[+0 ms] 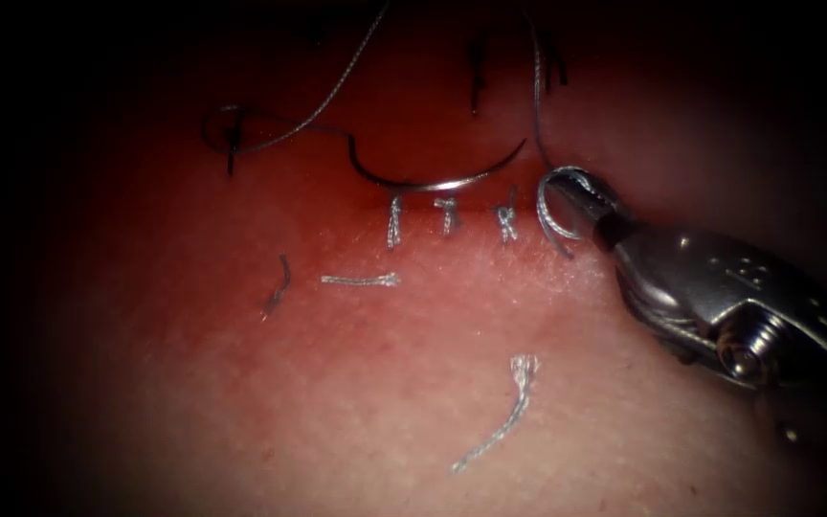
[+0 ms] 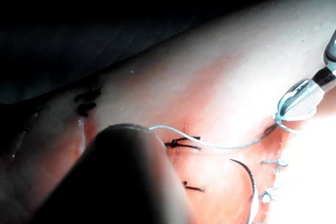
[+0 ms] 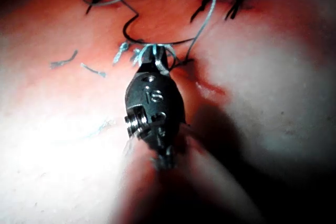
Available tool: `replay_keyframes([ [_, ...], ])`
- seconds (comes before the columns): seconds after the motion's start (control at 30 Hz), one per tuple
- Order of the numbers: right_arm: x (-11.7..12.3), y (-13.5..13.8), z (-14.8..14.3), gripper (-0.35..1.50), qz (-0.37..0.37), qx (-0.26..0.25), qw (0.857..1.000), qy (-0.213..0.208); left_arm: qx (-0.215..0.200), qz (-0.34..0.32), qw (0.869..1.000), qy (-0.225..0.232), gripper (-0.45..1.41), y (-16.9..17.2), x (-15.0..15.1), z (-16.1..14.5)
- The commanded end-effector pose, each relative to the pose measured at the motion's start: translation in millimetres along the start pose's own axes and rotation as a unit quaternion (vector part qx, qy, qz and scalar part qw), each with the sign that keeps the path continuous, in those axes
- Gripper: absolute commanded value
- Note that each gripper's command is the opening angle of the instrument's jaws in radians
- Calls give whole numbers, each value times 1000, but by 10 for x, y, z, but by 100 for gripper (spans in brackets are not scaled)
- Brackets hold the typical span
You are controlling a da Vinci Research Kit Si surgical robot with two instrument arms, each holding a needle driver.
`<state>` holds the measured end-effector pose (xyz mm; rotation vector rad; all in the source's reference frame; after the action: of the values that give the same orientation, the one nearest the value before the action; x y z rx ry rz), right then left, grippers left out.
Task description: Wound Closure
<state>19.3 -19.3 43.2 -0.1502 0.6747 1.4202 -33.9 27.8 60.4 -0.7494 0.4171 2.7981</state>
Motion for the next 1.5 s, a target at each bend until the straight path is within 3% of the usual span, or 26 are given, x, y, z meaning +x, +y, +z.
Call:
replay_keyframes([
  [0.03,-1,-13,-3,-35,-1,3,1000,-2,5,-5,1000,2,-45,-12,5,8],
  [0.2,-7,-16,-13,-35,-66,13,998,19,31,-19,999,3,-45,-53,8,28],
  [0.47,-17,-17,-24,-35,-93,30,995,29,40,-22,999,-1,-45,-75,9,48],
  [0.83,-32,-33,-31,-35,-130,55,989,39,75,-43,996,8,-45,-120,4,56],
  [1.07,-44,-36,-40,-35,-142,62,987,43,80,-43,996,11,-45,-130,4,62],
  [1.23,-65,-30,-49,-35,-153,63,985,40,95,-44,994,13,-45,-158,0,72],
  [1.5,-106,-34,-71,-35,-176,69,982,17,103,-46,993,16,-45,-174,-7,87],
])
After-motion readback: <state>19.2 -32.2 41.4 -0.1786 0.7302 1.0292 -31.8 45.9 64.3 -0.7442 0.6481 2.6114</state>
